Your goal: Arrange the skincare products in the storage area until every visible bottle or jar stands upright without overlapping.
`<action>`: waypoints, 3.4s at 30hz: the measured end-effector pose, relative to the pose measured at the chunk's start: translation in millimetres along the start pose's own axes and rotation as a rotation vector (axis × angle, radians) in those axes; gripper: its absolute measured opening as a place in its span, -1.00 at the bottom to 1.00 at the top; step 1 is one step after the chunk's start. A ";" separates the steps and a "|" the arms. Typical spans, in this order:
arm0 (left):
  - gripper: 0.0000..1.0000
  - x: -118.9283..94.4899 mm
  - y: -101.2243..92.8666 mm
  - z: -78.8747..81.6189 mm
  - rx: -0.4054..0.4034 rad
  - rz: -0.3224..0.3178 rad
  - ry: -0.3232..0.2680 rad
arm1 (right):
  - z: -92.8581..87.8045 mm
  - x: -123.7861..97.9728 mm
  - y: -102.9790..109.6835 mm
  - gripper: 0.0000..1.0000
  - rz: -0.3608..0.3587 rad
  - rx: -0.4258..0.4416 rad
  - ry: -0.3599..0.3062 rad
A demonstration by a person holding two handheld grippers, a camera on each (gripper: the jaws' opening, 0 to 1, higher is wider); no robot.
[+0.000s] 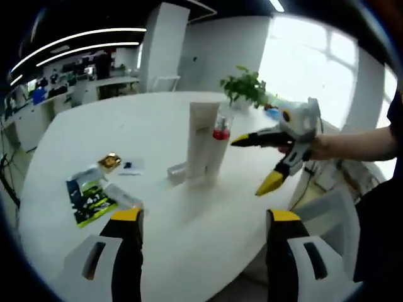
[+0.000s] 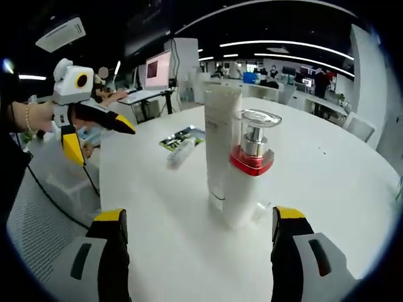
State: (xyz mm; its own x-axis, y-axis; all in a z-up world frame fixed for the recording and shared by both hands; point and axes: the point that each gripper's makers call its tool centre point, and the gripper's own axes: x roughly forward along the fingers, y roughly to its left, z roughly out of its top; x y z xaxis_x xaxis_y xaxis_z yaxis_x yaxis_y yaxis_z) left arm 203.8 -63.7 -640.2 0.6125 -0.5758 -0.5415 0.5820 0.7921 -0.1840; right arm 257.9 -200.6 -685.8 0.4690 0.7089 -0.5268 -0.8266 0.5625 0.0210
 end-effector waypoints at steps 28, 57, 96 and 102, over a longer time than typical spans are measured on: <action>0.98 -33.6 25.1 -39.6 -0.067 -0.021 0.056 | -5.2 -10.0 58.6 0.99 -0.104 0.189 -0.038; 0.93 -39.0 44.7 -35.1 -0.009 -0.088 0.117 | -8.2 -17.5 55.1 0.99 -0.200 0.164 0.021; 0.28 61.0 72.4 -5.2 0.440 -0.251 0.330 | -5.7 -29.2 45.8 0.89 -0.212 0.192 -0.021; 0.18 81.7 74.0 3.1 0.468 -0.269 0.344 | -7.7 -29.9 43.7 0.89 -0.223 0.208 -0.017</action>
State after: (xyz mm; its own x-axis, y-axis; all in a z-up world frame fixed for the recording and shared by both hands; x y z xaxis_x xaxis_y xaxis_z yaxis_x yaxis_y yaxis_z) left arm 298.6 -52.7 -695.6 0.2506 -0.5827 -0.7731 0.9112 0.4118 -0.0150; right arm 205.3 -200.5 -675.7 0.6379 0.5645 -0.5239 -0.6222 0.7786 0.0813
